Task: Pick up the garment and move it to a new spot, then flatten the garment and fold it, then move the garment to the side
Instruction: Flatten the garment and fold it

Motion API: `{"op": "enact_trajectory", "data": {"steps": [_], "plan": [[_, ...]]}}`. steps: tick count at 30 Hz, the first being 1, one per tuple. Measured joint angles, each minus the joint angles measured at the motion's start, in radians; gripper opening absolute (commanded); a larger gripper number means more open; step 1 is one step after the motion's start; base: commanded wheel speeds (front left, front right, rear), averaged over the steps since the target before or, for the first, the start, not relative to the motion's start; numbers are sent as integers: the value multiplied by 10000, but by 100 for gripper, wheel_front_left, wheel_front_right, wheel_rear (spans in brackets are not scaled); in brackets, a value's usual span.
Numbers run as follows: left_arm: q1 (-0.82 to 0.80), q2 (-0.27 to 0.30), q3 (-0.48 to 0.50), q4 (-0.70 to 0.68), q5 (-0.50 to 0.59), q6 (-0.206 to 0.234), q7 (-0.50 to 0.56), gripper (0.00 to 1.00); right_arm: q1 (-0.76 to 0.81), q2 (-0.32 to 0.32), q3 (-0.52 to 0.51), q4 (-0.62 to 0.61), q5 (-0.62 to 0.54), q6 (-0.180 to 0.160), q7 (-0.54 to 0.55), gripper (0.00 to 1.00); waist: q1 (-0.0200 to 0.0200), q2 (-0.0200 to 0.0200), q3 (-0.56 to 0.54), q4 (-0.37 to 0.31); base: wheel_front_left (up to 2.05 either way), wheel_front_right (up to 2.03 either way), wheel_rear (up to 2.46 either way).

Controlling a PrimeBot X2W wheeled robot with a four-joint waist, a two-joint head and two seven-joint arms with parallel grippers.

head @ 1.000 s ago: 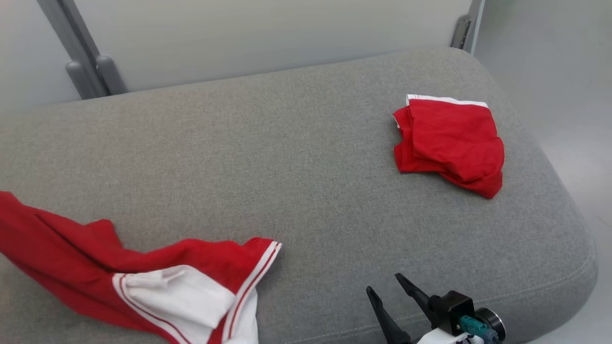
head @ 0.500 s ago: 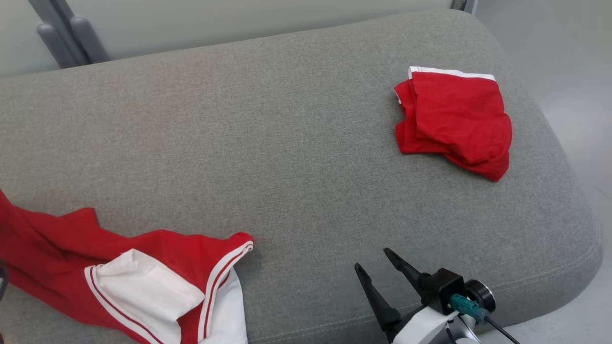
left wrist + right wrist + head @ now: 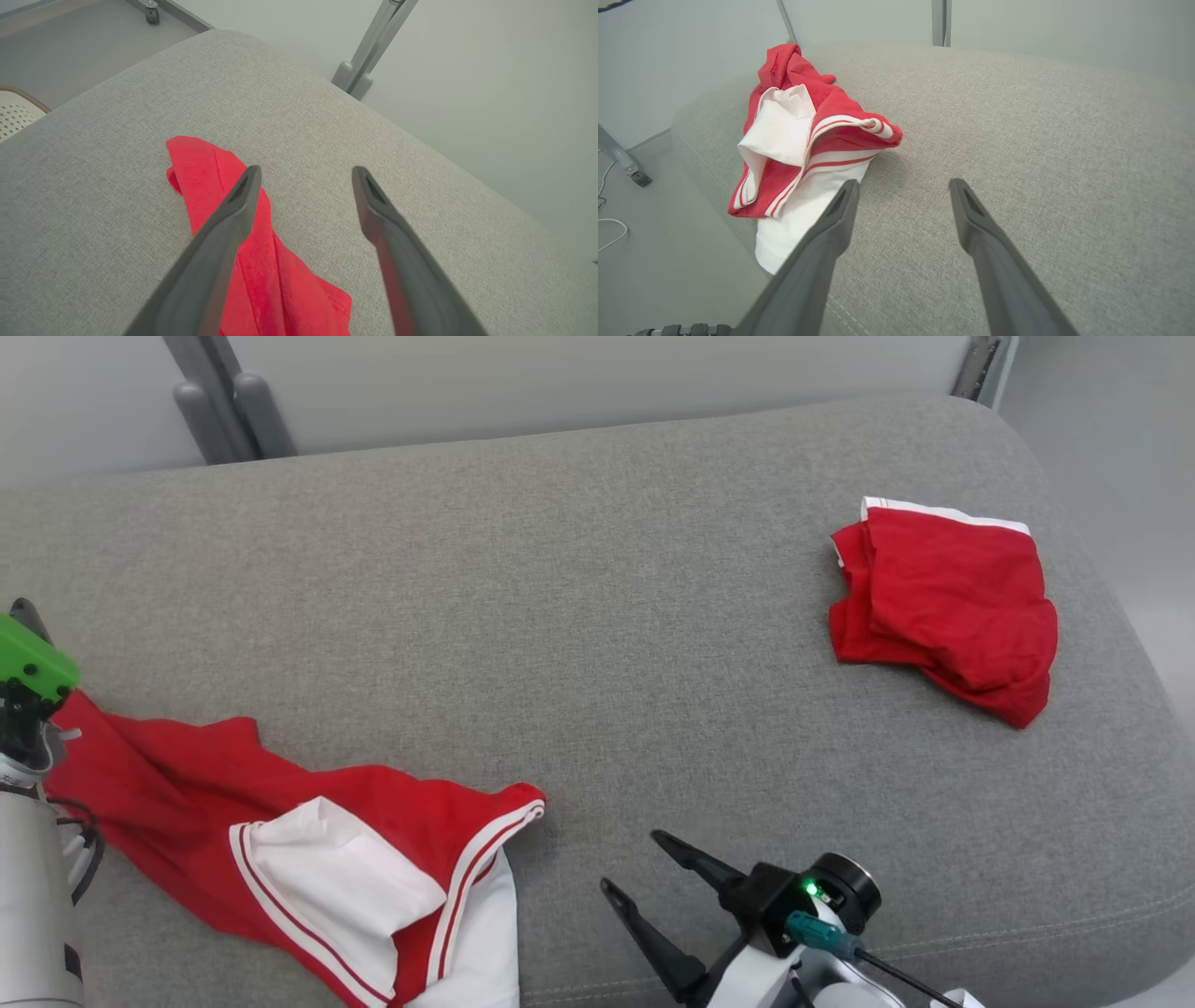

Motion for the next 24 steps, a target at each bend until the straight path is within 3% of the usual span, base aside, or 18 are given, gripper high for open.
{"op": "enact_trajectory", "data": {"steps": [6,14,24], "plan": [[-8,-121,-17,-25,-150,-272,38,100,-577,31,754,-10,-583,161,44,100,0,0,-181,420,0,0,0],[-10,-855,123,-357,-826,-713,40,100,-526,86,454,107,539,221,268,100,0,0,-238,1079,0,0,0],[15,-938,180,-470,-1053,-796,36,100,-534,94,767,188,842,222,418,100,0,0,81,1951,0,0,0]]}}
